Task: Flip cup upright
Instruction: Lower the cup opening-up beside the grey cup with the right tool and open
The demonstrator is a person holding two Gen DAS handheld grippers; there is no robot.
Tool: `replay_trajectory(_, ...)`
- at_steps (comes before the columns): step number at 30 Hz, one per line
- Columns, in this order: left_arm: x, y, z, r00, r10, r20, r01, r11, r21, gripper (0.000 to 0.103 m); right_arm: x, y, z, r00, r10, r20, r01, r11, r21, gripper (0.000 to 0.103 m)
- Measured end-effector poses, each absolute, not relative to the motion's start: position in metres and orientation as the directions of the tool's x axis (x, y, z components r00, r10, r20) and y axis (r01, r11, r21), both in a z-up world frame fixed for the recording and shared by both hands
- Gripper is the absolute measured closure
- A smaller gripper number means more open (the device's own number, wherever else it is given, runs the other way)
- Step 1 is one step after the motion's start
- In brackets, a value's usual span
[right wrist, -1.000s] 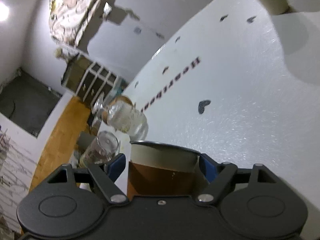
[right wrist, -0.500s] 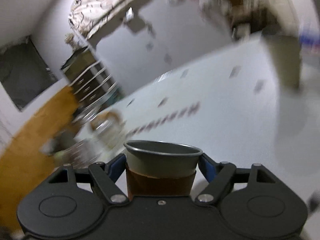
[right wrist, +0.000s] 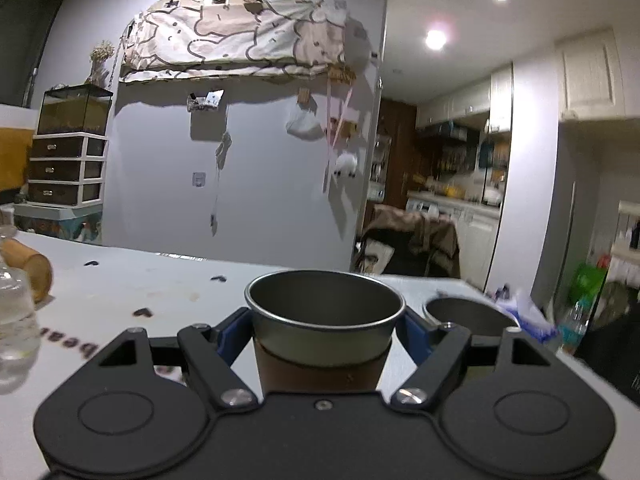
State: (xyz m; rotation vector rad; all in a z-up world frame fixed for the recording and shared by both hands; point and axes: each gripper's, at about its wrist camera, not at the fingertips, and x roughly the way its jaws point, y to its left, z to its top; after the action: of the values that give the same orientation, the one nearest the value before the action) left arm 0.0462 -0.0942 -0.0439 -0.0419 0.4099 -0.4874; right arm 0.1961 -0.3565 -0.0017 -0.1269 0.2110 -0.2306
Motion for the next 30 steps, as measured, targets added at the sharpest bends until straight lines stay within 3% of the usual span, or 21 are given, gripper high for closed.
replay_trajectory(4,0.046,-0.093,-0.045,0.804,-0.464,-0.372,0.447,0.884,-0.138,0.000,0.213,-0.352,-0.006,0.942,-0.295,-0.158,0.267,0.947,-0.180,0.024)
replay_trajectory(12,0.045,-0.090,-0.045,0.804,-0.460,-0.377,0.438,0.887,-0.147,0.000,0.227,-0.367,-0.020,0.905,-0.342,-0.252,0.324,0.939,-0.111,0.024)
replay_trajectory(19,0.046,-0.095,-0.043,0.804,-0.456,-0.382,0.441,0.888,-0.132,0.000,0.212,-0.370,-0.023,0.913,-0.315,-0.261,0.305,0.949,-0.078,0.024)
replay_trajectory(23,0.049,-0.098,-0.040,0.809,-0.448,-0.380,0.437,0.891,-0.120,0.000,0.204,-0.372,-0.019,0.908,-0.269,-0.321,0.272,0.962,-0.036,0.012)
replay_trajectory(30,0.056,-0.102,-0.022,0.830,-0.433,-0.351,0.426,0.899,-0.102,0.000,0.149,-0.368,-0.002,0.933,-0.188,-0.305,0.205,0.979,0.022,0.009)
